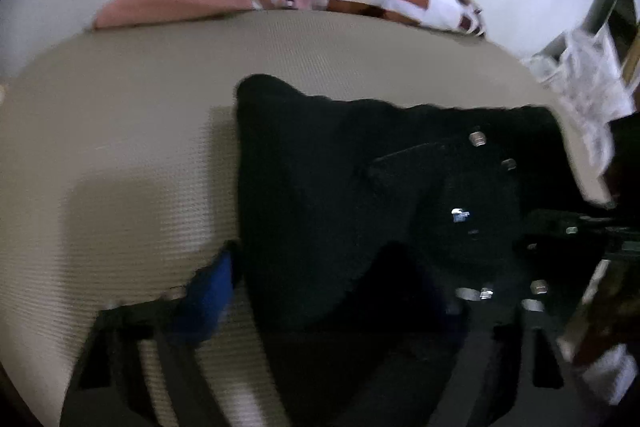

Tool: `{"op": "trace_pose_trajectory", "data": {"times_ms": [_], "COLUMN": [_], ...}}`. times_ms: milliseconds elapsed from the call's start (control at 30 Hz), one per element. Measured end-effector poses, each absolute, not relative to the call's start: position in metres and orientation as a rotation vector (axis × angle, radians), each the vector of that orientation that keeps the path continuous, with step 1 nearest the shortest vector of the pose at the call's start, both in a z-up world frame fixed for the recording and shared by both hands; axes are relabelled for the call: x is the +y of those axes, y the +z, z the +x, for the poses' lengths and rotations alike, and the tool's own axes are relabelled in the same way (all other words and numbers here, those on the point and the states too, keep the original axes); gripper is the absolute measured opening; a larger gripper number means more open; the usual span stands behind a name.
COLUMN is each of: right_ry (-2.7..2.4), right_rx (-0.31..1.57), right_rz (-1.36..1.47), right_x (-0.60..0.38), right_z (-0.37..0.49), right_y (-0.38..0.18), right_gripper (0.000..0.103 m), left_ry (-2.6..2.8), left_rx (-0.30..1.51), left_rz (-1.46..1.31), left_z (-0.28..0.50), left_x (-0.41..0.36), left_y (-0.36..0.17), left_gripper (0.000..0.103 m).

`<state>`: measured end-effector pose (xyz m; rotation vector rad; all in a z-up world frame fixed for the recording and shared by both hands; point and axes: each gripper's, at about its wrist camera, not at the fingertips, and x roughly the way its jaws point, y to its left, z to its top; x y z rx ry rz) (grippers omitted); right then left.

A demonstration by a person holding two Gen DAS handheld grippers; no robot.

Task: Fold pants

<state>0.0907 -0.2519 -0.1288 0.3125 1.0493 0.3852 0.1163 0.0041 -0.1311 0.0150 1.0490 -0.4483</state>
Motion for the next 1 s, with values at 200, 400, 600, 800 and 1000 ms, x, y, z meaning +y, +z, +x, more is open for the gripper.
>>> {"op": "trace_pose_trajectory", "data": {"times_ms": [200,400,600,800,1000], "right_ry": [0.44,0.477,0.535,0.598,0.645], "right_rx": [1.034,1.014,1.002,0.99,0.984], "right_rz": [0.425,0.544,0.577,0.567,0.558], "right_x": [-0.257,-0.26,-0.236,-0.192,-0.152], "right_z": [0.091,0.094,0.112,0.151,0.193], "right_y": [-0.128,-0.124,-0.116,-0.111,-0.113], "right_gripper": [0.035,0.032,0.031,0.03,0.03], "left_ry": [-0.442,-0.419,-0.348,-0.259,-0.172], "left_rx": [0.976,0.935,0.892,0.859,0.835], "left_rz": [0.112,0.123,0.112,0.112,0.096], "left_z": [0.105,0.101,0.114,0.136,0.169], "left_x": [-0.007,-0.004,0.025,0.065,0.109], "left_y": [-0.112,-0.097,-0.078,-0.065,-0.059], "left_gripper": [0.025,0.021,0.02,0.02,0.02]}}
